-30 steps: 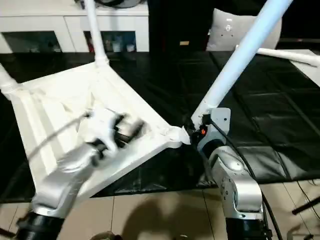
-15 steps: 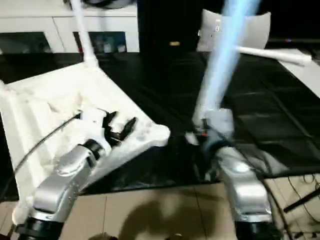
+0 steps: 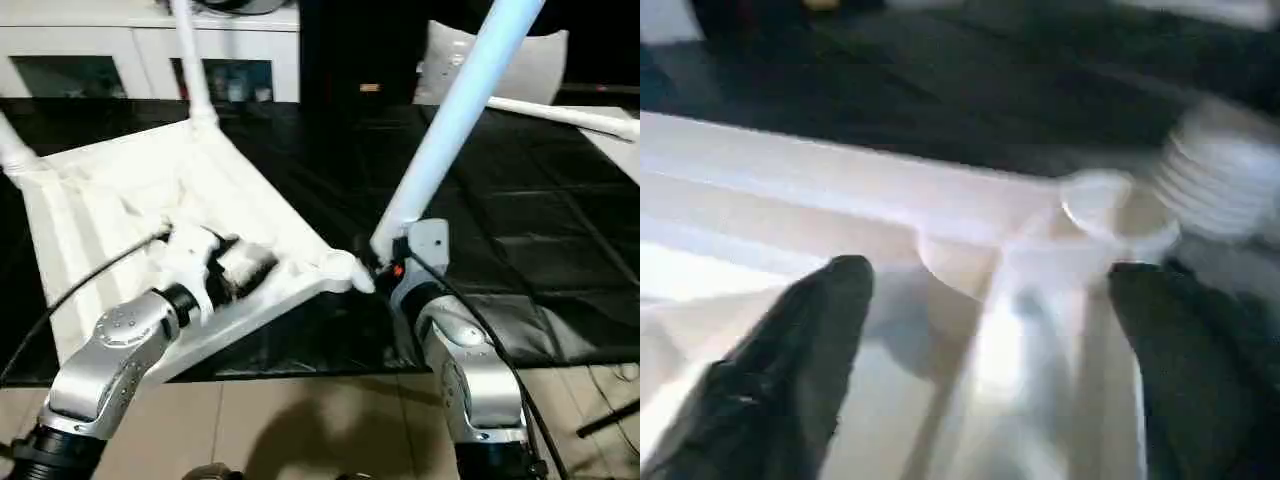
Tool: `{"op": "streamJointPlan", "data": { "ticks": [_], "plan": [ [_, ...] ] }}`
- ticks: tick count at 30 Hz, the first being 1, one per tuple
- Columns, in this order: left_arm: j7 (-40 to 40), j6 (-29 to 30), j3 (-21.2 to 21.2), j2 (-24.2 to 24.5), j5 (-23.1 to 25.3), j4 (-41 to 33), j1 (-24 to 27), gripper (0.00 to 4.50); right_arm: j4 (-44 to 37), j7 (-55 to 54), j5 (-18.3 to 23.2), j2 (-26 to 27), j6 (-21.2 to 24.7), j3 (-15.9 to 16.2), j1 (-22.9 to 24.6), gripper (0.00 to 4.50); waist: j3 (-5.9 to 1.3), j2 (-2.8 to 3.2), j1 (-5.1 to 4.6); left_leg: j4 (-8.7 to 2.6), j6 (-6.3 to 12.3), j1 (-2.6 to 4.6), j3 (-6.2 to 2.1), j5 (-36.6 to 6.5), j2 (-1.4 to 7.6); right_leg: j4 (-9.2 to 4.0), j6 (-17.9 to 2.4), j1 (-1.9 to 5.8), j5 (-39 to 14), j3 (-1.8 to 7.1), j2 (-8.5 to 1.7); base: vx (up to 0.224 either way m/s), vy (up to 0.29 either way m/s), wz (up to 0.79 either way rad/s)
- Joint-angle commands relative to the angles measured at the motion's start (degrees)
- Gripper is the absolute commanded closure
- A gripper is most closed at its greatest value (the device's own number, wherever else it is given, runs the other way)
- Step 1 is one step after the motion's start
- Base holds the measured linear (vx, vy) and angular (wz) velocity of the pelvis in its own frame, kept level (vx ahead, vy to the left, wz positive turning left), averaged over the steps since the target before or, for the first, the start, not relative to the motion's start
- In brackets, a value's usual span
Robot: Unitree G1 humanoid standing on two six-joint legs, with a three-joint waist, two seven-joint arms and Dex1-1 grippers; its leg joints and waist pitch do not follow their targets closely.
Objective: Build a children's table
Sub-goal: Rotate table base
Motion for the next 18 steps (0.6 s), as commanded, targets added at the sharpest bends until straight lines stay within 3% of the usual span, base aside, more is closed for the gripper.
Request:
{"op": "streamJointPlan", "data": {
  "ticks": [1, 6, 7, 9, 11, 15, 16, 18],
  "plan": [
    [-1.71, 1.37, -1.52, 0.16, 0.87, 0.45, -1.05, 0.20, 1.54, -0.13, -0.18, -0.98, -1.26, -0.39, -1.03, 2.60, -3.55, 0.13, -0.06, -4.72, 1.07, 0.99, -1.33, -12.10, 4.09, -3.95, -5.77, 2.66, -15.89, 4.22, -6.00, 0.000, 0.000, 0.00],
    [-5.34, 3.05, -2.74, 0.17, -0.52, 0.38, -1.84, 0.20, 3.20, 0.38, -1.68, -2.07, -2.67, -0.03, -1.41, 2.60, -3.31, -0.22, -0.10, -4.67, 1.30, 0.90, -1.05, -12.06, 3.84, -4.37, -5.34, 2.95, -19.20, 4.22, -6.20, 0.000, 0.000, 0.00],
    [-5.71, 3.20, -2.87, 0.18, -0.80, 0.44, -2.06, 0.48, 3.32, 0.54, -1.83, -2.23, -2.66, -0.10, -1.31, 2.60, -3.30, -0.21, -0.09, -4.66, 1.39, 1.06, -1.05, -12.54, 3.78, -4.62, -4.79, 2.92, -21.11, 4.14, -6.18, 0.000, 0.000, 0.00],
    [-6.18, 3.91, -3.15, 0.24, -1.29, 0.44, -2.47, 0.56, 3.50, 0.59, -2.15, -2.49, -2.66, -0.27, -1.12, 2.60, -3.25, -0.20, -0.05, -4.69, 1.41, 1.13, -1.01, -12.70, 3.78, -4.86, -4.12, 2.85, -22.88, 4.08, -6.13, 0.000, 0.000, 0.00],
    [-6.96, 5.21, -4.63, 0.57, -0.78, 0.69, -3.27, 0.59, 3.90, -0.02, -2.74, -2.68, -2.93, -0.45, -0.99, 2.60, -3.29, 0.10, -0.07, -4.80, 1.15, 1.20, -1.10, -12.95, 3.90, -4.82, -3.67, 2.83, -23.16, 3.96, -5.99, 0.000, 0.000, 0.00],
    [-7.28, 6.74, -7.13, 0.16, 1.36, 1.75, -4.49, 0.96, 4.72, -0.72, -3.24, -2.86, -3.92, -0.18, -0.91, 2.60, -3.33, -0.01, -0.14, -4.79, 1.04, 1.30, -1.02, -13.14, 3.91, -4.83, -3.76, 2.77, -22.23, 4.04, -5.94, 0.000, 0.000, 0.00],
    [-6.93, 6.79, -7.59, -0.11, 2.18, 2.25, -4.86, 1.04, 4.83, -0.78, -3.36, -2.88, -4.16, 0.02, -0.80, 2.60, -3.40, 0.32, -0.11, -4.66, 1.12, 1.26, -0.96, -12.78, 3.80, -4.80, -4.10, 2.77, -21.42, 4.03, -5.89, 0.000, 0.000, 0.00],
    [-6.42, 6.87, -7.74, -1.20, 2.51, 2.96, -5.38, 1.14, 4.59, -0.86, -3.81, -2.98, -4.20, 0.52, -0.39, 2.60, -3.43, 0.17, -0.15, -4.65, 1.18, 1.26, -0.93, -12.76, 3.78, -4.89, -3.85, 2.89, -21.45, 3.99, -5.87, 0.000, 0.000, 0.00]
  ]
}}
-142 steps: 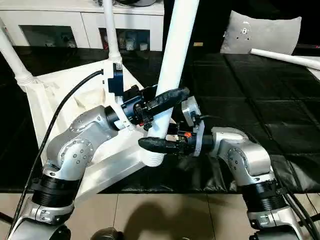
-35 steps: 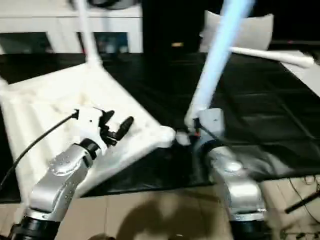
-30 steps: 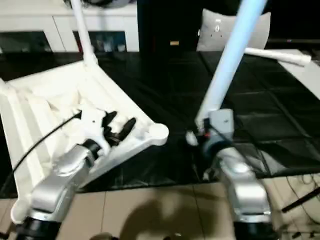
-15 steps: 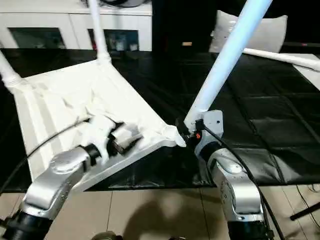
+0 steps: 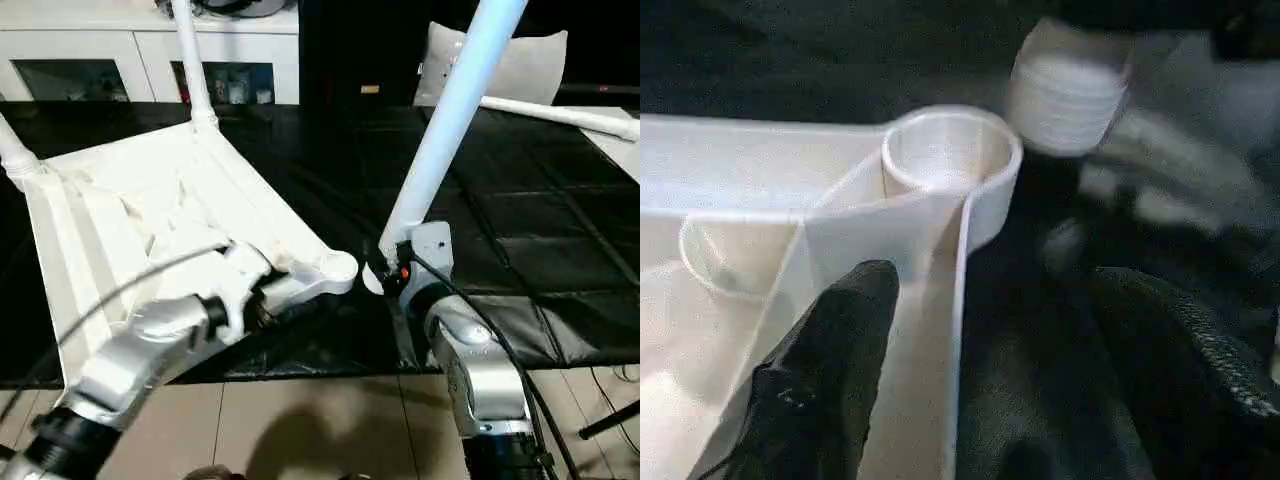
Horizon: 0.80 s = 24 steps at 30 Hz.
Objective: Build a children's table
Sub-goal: Rotate table base
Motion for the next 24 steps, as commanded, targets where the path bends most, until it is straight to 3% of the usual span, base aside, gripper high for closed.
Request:
{"op": "streamJointPlan", "data": {
  "ticks": [1, 4, 7, 10, 24],
  "plan": [
    [0.53, 0.73, -0.11, -0.57, 0.66, 0.28, -1.03, 1.27, -0.65, -0.31, -0.73, -0.42, -0.60, 0.47, 0.42, 2.60, -3.48, 0.17, 0.06, -4.34, 1.24, 0.58, -1.53, -12.55, 3.59, -4.91, -3.90, 2.64, -21.31, 3.87, -5.88, 0.000, 0.000, 0.00],
    [1.84, 1.74, -1.17, -0.14, 2.28, 0.94, -1.78, 1.42, -1.08, -0.13, -1.08, -0.47, -0.57, 0.41, 0.91, 2.60, -3.51, 0.38, 0.02, -4.37, 1.36, 0.60, -1.60, -12.90, 3.73, -4.82, -4.48, 2.65, -20.61, 3.81, -5.81, 0.000, 0.000, 0.00],
    [2.53, 2.23, -2.38, 0.97, 4.49, 1.70, -2.29, 1.78, -1.03, 0.10, -1.08, -0.68, -0.68, 0.30, 1.05, 2.60, -3.48, 0.19, -0.04, -4.39, 1.63, 0.61, -1.59, -13.05, 3.63, -4.85, -4.24, 2.66, -21.01, 3.79, -5.74, 0.000, 0.000, 0.00],
    [2.34, 3.08, -2.25, 0.89, 4.90, 1.64, -2.27, 1.84, -0.91, 0.17, -1.09, -0.94, -0.86, 0.29, 1.19, 2.60, -3.43, 0.27, -0.10, -4.30, 1.70, 0.69, -1.56, -13.28, 3.57, -5.17, -3.71, 2.58, -23.15, 3.71, -5.84, 0.000, 0.000, 0.00],
    [2.08, 6.55, -4.33, 3.26, 8.47, 0.30, -3.22, 2.95, -1.05, 0.29, -2.04, -1.35, -1.24, 0.92, 1.81, 2.60, -3.50, 0.42, -0.15, -4.31, 2.22, 0.59, -1.62, -13.32, 3.51, -5.26, -3.43, 2.50, -23.64, 3.56, -5.72, 0.000, 0.000, 0.00]
  ]
}}
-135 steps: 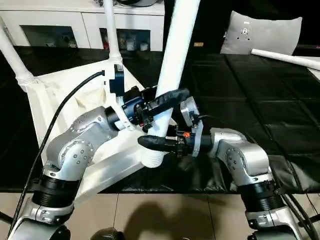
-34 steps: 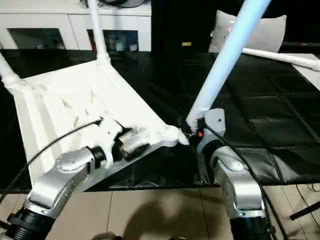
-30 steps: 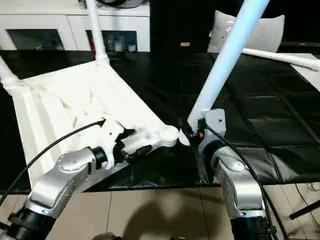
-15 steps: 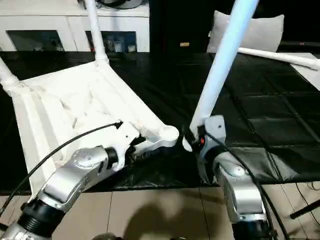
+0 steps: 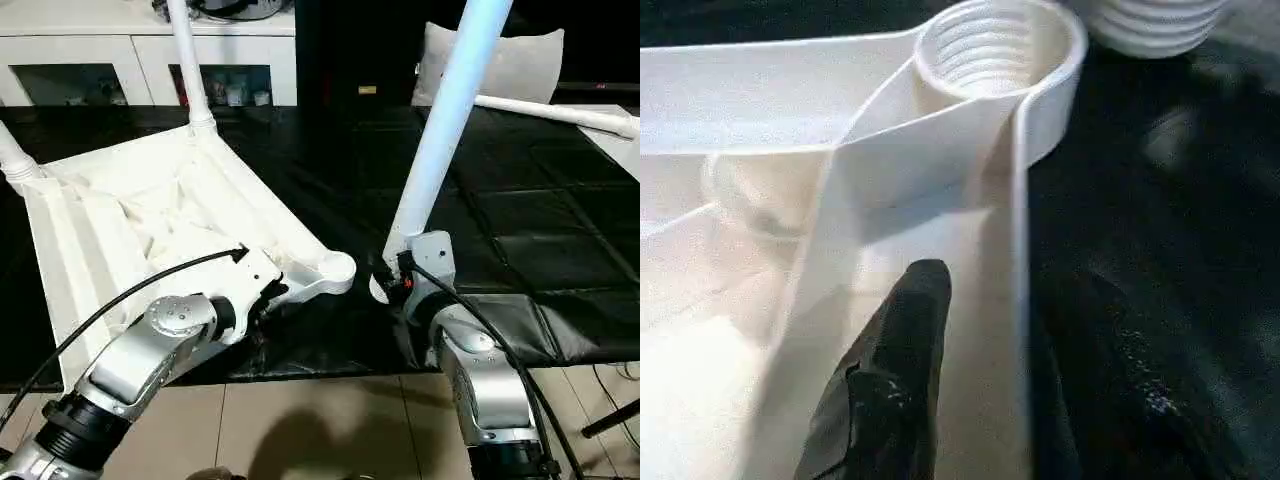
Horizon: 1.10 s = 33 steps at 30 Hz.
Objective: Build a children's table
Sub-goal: Rotate table base
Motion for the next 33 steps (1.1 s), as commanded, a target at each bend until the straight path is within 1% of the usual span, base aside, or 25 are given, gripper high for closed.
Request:
{"op": "streamJointPlan", "data": {
  "ticks": [1, 3, 4, 5, 6, 7, 9, 10, 12, 14, 15, 16, 17, 21, 23, 24, 25, 26, 27, 28, 29, 30, 31, 32, 33],
  "plan": [
    [-0.18, 0.29, -0.68, 0.52, 1.21, -0.10, -0.22, 3.04, -1.04, -0.13, -0.50, -0.12, -0.98, 0.27, 0.17, 2.60, -3.21, -0.01, -0.01, -4.30, 2.14, 0.64, -1.62, -13.57, 3.49, -5.28, -3.56, 2.39, -23.63, 3.58, -5.73, 0.000, 0.000, 0.00],
    [-0.24, 0.72, -0.45, 0.69, 0.97, -0.41, -0.17, 3.16, -0.75, 0.02, -0.71, -0.15, -1.12, 0.58, -0.02, 2.60, -3.25, 0.02, 0.03, -4.29, 2.01, 0.65, -1.64, -13.64, 3.51, -5.24, -3.71, 2.40, -23.64, 3.59, -5.79, 0.000, 0.000, 0.00],
    [-0.29, 0.85, -0.40, 0.71, 1.00, -0.51, -0.16, 3.27, -0.62, 0.09, -0.77, -0.16, -1.18, 0.64, -0.08, 2.60, -3.21, -0.45, -0.07, -4.34, 2.08, 0.55, -1.60, -13.64, 3.54, -5.26, -3.72, 2.42, -23.59, 3.59, -5.74, 0.000, 0.000, 0.00],
    [-0.38, 1.06, -0.31, 0.77, 1.03, -0.70, -0.11, 3.39, -0.45, 0.19, -0.84, -0.22, -1.22, 0.72, -0.16, 2.60, -3.22, -0.31, 0.08, -4.31, 2.07, 0.59, -1.61, -13.48, 3.46, -5.16, -3.78, 2.44, -23.96, 3.62, -5.85, 0.000, 0.000, 0.00],
    [-0.40, 1.09, -0.29, 0.76, 1.04, -0.72, -0.10, 3.39, -0.44, 0.20, -0.85, -0.23, -1.22, 0.73, -0.17, 2.60, -3.22, -0.31, 0.08, -4.31, 2.07, 0.59, -1.61, -13.48, 3.46, -5.16, -3.78, 2.44, -23.96, 3.62, -5.85, 0.000, 0.000, 0.00],
    [-0.50, 1.20, -0.25, 0.79, 1.06, -0.85, -0.07, 3.52, -0.33, 0.29, -0.92, -0.26, -1.23, 0.79, -0.23, 2.60, -3.16, -0.47, 0.05, -4.27, 2.21, 0.56, -1.53, -13.40, 3.40, -5.37, -3.45, 2.41, -24.83, 3.60, -5.90, 0.000, 0.000, 0.00],
    [-0.66, 1.24, -0.22, 0.87, 1.01, -0.97, -0.08, 3.71, -0.10, 0.43, -1.04, -0.32, -1.24, 0.92, -0.36, 2.60, -3.16, -0.41, 0.07, -4.29, 2.23, 0.58, -1.56, -13.30, 3.46, -5.35, -3.30, 2.31, -24.93, 3.61, -5.85, 0.000, 0.000, 0.00],
    [-0.82, 1.12, -0.23, 0.93, 0.96, -1.05, -0.01, 3.71, -0.02, 0.49, -1.11, -0.35, -1.27, 1.01, -0.37, 2.60, -3.14, -0.38, 0.07, -4.30, 2.21, 0.60, -1.57, -13.38, 3.47, -5.35, -3.26, 2.31, -25.03, 3.61, -5.86, 0.000, 0.000, 0.00],
    [-1.11, 0.81, -0.27, 1.04, 0.95, -1.12, 0.08, 3.95, 0.09, 0.52, -1.22, -0.39, -1.33, 1.15, -0.42, 2.60, -3.15, -0.39, 0.04, -4.30, 2.22, 0.52, -1.57, -13.30, 3.42, -5.35, -3.14, 2.34, -25.08, 3.62, -5.89, 0.000, 0.000, 0.00],
    [-2.27, -1.26, -0.91, 1.55, 1.06, -1.00, 0.12, 4.11, 0.23, 0.53, -1.31, -0.41, -1.42, 1.23, -0.50, 2.60, -3.15, -0.30, 0.06, -4.30, 2.29, 0.59, -1.56, -13.29, 3.41, -5.41, -3.03, 2.26, -25.29, 3.62, -5.88, 0.000, 0.000, 0.00],
    [-3.63, -3.60, -1.89, 2.50, 1.55, -0.57, 0.16, 4.11, 0.22, 0.51, -1.46, -0.39, -1.58, 1.36, -0.63, 2.60, -3.15, -0.31, 0.10, -4.29, 2.31, 0.62, -1.57, -13.39, 3.39, -5.48, -2.96, 2.22, -25.45, 3.61, -5.89, 0.000, 0.000, 0.00],
    [-4.00, -4.18, -2.25, 3.01, 1.99, -0.11, 0.12, 4.20, 0.21, 0.50, -1.53, -0.39, -1.70, 1.43, -0.72, 2.60, -3.16, -0.33, 0.09, -4.37, 2.27, 0.48, -1.65, -13.44, 3.40, -5.39, -2.71, 2.30, -25.45, 3.63, -5.84, 0.000, 0.000, 0.00],
    [-4.00, -4.18, -2.25, 3.01, 1.99, -0.11, 0.12, 4.41, 0.21, 0.50, -1.53, -0.39, -1.70, 1.43, -0.72, 2.60, -3.19, -0.28, 0.06, -4.39, 2.12, 0.59, -1.63, -13.51, 3.46, -5.31, -2.78, 2.25, -25.11, 3.65, -5.85, 0.000, 0.000, 0.00],
    [-5.31, -7.60, -2.48, 4.75, 3.24, 2.50, -0.47, 4.49, 0.57, 0.56, -1.71, -0.40, -2.11, 1.53, -1.06, 2.60, -3.09, -0.37, 0.10, -4.42, 2.03, 0.61, -1.59, -13.86, 3.42, -5.43, -2.84, 2.18, -25.41, 3.65, -5.88, 0.000, 0.000, 0.00],
    [-8.01, -14.39, -3.61, 7.13, 4.29, 4.17, -0.62, 4.49, 1.17, 0.52, -1.82, -0.27, -2.41, 1.59, -1.81, 2.60, -3.01, -0.51, 0.08, -4.43, 1.96, 0.73, -1.55, -14.55, 3.31, -5.67, -2.32, 2.12, -27.32, 3.63, -5.97, 0.000, 0.000, 0.00],
    [-8.23, -14.97, -3.75, 7.35, 4.42, 4.30, -0.62, 4.49, 1.20, 0.52, -1.81, -0.26, -2.43, 1.58, -1.86, 2.60, -3.00, -0.41, 0.21, -4.45, 2.03, 0.77, -1.67, -14.68, 3.24, -5.77, -2.09, 2.05, -27.87, 3.58, -5.99, 0.000, 0.000, 0.00],
    [-11.20, -22.12, -5.62, 10.28, 6.08, 6.27, -0.83, 4.49, 1.61, 0.61, -1.78, -0.05, -2.68, 1.57, -2.55, 2.60, -2.96, -0.45, 0.26, -4.49, 2.11, 0.81, -1.70, -14.93, 3.13, -6.00, -1.47, 1.95, -28.75, 3.53, -5.96, 0.000, 0.000, 0.00],
    [-12.03, -23.38, -5.79, 10.87, 6.11, 6.67, -0.86, 4.49, 1.71, 0.63, -1.81, -0.01, -2.75, 1.59, -2.70, 2.60, -3.02, -0.39, 0.24, -4.49, 1.94, 0.86, -1.68, -15.20, 3.17, -5.90, -1.24, 1.93, -28.94, 3.60, -5.96, 0.000, 0.000, 0.00],
    [-14.47, -26.31, -5.83, 12.12, 5.58, 7.49, -0.84, 4.49, 1.97, 0.72, -1.93, 0.07, -2.93, 1.65, -3.01, 2.60, -2.98, -0.34, 0.21, -4.58, 1.73, 0.90, -1.73, -15.33, 3.20, -5.93, -1.13, 1.89, -29.23, 3.56, -6.01, 0.000, 0.000, 0.00],
    [-17.01, -26.89, -4.99, 12.49, 3.73, 7.27, -0.52, 4.49, 2.17, 0.75, -2.02, 0.13, -3.05, 1.70, -3.19, 2.60, -3.02, -0.27, 0.08, -4.69, 1.25, 0.97, -1.73, -15.73, 3.46, -5.71, -1.41, 1.91, -28.72, 3.63, -6.04, 0.000, 0.000, 0.00],
    [-19.05, -27.20, -4.08, 12.65, 1.99, 6.89, -0.25, 4.49, 2.34, 0.77, -2.09, 0.17, -3.17, 1.76, -3.30, 2.60, -3.00, -0.03, 0.28, -4.66, 0.88, 1.40, -1.68, -16.44, 3.64, -5.78, -2.00, 1.58, -28.62, 3.71, -6.15, 0.000, 0.000, 0.00],
    [-20.29, -27.46, -3.50, 12.68, 0.92, 6.73, -0.07, 4.49, 2.48, 0.81, -2.16, 0.22, -3.31, 1.76, -3.33, 2.60, -3.03, -0.03, 0.30, -4.71, 0.62, 1.48, -1.69, -16.68, 3.74, -5.58, -2.44, 1.53, -28.10, 3.76, -6.13, 0.000, 0.000, 0.00],
    [-21.75, -28.41, -2.53, 12.68, -0.42, 6.88, -0.13, 4.49, 2.68, 0.80, -2.21, 0.30, -3.42, 1.79, -3.44, 2.60, -3.05, -0.19, 0.49, -4.81, 0.46, 1.40, -1.68, -16.52, 3.86, -5.31, -3.21, 1.64, -26.87, 3.86, -6.29, 0.000, 0.000, 0.00],
    [-22.78, -29.87, -1.83, 12.89, -1.14, 7.59, -0.45, 4.49, 2.84, 0.75, -2.29, 0.43, -3.51, 1.87, -3.60, 2.60, -3.20, -0.12, 0.57, -4.91, 0.17, 1.27, -1.66, -15.88, 4.04, -4.85, -3.96, 1.74, -24.52, 4.02, -6.25, 0.000, 0.000, 0.00],
    [-22.94, -30.29, -1.77, 13.02, -1.15, 7.89, -0.58, 4.49, 2.88, 0.73, -2.31, 0.46, -3.52, 1.91, -3.65, 2.60, -3.25, -0.12, 0.66, -4.96, 0.22, 1.19, -1.65, -15.40, 4.06, -4.73, -4.24, 1.78, -23.27, 4.07, -6.20, 0.000, 0.000, 0.00]
  ]
}}
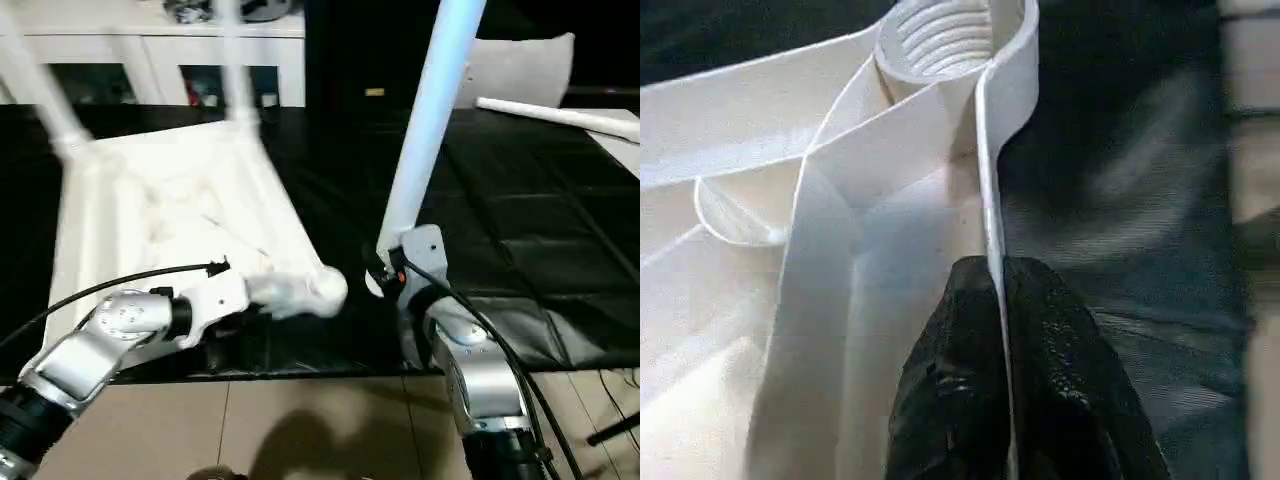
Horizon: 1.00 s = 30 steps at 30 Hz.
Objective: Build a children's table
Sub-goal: Rotate table base
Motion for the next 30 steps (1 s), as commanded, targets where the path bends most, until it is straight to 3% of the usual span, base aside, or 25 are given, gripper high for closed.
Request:
{"op": "streamJointPlan", "data": {
  "ticks": [1, 4, 7, 11, 13, 16, 19, 23, 24, 30],
  "plan": [
    [-1.83, -2.94, 0.19, 0.26, -0.45, 0.18, -0.82, 4.49, 0.18, 0.05, -0.08, 0.18, -0.75, 0.58, -0.82, 2.60, -3.34, -0.04, -0.19, -4.93, 0.09, 1.10, -1.79, -14.62, 4.16, -4.13, -5.15, 1.75, -20.33, 4.23, -6.02, 0.000, 0.000, 0.00],
    [-1.27, -7.12, -1.11, 2.03, 2.37, 5.82, -2.52, 4.49, 0.21, 0.31, -0.08, 0.38, -0.90, 1.06, -1.37, 2.60, -3.42, -0.01, -0.06, -4.76, 0.59, 0.84, -1.58, -12.94, 3.80, -3.89, -5.81, 2.05, -17.47, 4.32, -6.04, 0.000, 0.000, 0.00],
    [-0.94, -8.81, -0.29, 2.03, 3.29, 9.36, -3.15, 4.49, 0.33, 0.69, 0.07, 0.23, -1.12, 0.86, -1.60, 2.60, -3.19, -0.11, -0.20, -4.83, 0.00, 1.00, -1.55, -14.70, 3.85, -4.28, -5.02, 2.19, -21.56, 4.25, -6.28, 0.000, 0.000, 0.00],
    [-1.76, -7.49, 3.29, 0.53, 0.35, 10.85, -2.78, 4.49, 0.24, 2.69, 3.48, 1.13, -0.94, -0.99, -2.62, 2.60, -3.00, -0.05, -0.66, -4.92, -0.23, 1.17, -1.74, -16.87, 3.91, -4.83, -4.45, 2.02, -25.92, 4.11, -6.42, 0.000, 0.000, 0.00],
    [-3.04, -6.01, 4.36, -0.16, -2.35, 11.21, -2.96, 4.03, -0.30, 4.43, 5.46, 1.33, -0.48, -1.17, -2.86, 2.60, -2.82, -0.22, -0.90, -4.89, 0.07, 1.09, -1.73, -17.25, 3.80, -5.02, -4.03, 2.04, -27.62, 4.04, -6.40, 0.000, 0.000, 0.00],
    [-5.21, -4.08, 4.65, -0.19, -4.88, 10.59, -3.00, 3.85, -1.05, 5.80, 6.47, 0.99, 0.88, -0.75, -3.49, 2.60, -2.86, 0.00, -0.89, -4.85, 0.03, 1.37, -1.76, -17.94, 3.72, -5.43, -3.44, 1.88, -30.11, 3.99, -6.54, 0.000, 0.000, 0.00],
    [-3.93, -5.38, 3.73, 0.05, -2.38, 10.97, -2.96, 3.48, -1.90, 7.07, 7.81, 1.12, 0.97, -0.91, -4.01, 2.60, -3.02, 0.19, -0.75, -5.00, -0.06, 1.29, -1.87, -17.29, 3.99, -4.96, -4.31, 1.92, -26.59, 4.11, -6.27, 0.000, 0.000, 0.00],
    [-5.46, -3.84, 4.22, -0.93, -2.65, 10.42, -2.52, 3.48, -2.34, 7.34, 8.51, 1.21, 1.04, -1.40, -4.58, 2.60, -3.23, -0.01, -0.52, -4.97, 0.06, 1.14, -1.63, -15.16, 4.04, -4.28, -5.96, 2.16, -21.96, 4.34, -6.36, 0.000, 0.000, 0.00],
    [-5.73, -3.57, 4.41, -1.11, -2.70, 10.31, -2.48, 3.60, -2.59, 7.81, 8.87, 0.66, 2.94, -1.07, -4.77, 2.60, -3.25, 0.10, -0.42, -4.90, 0.08, 1.17, -1.58, -14.53, 4.02, -4.17, -6.32, 2.14, -21.42, 4.36, -6.37, 0.000, 0.000, 0.00],
    [-5.30, -2.10, 3.62, -0.51, -1.48, 11.04, -2.88, 4.11, -3.79, 14.55, 12.21, -1.35, 5.19, 0.33, -5.68, 2.60, -3.13, 0.05, -0.24, -4.89, 0.63, 1.09, -1.56, -14.88, 3.96, -4.39, -5.94, 2.36, -22.66, 4.29, -6.39, 0.000, 0.000, 0.00]
  ]
}}
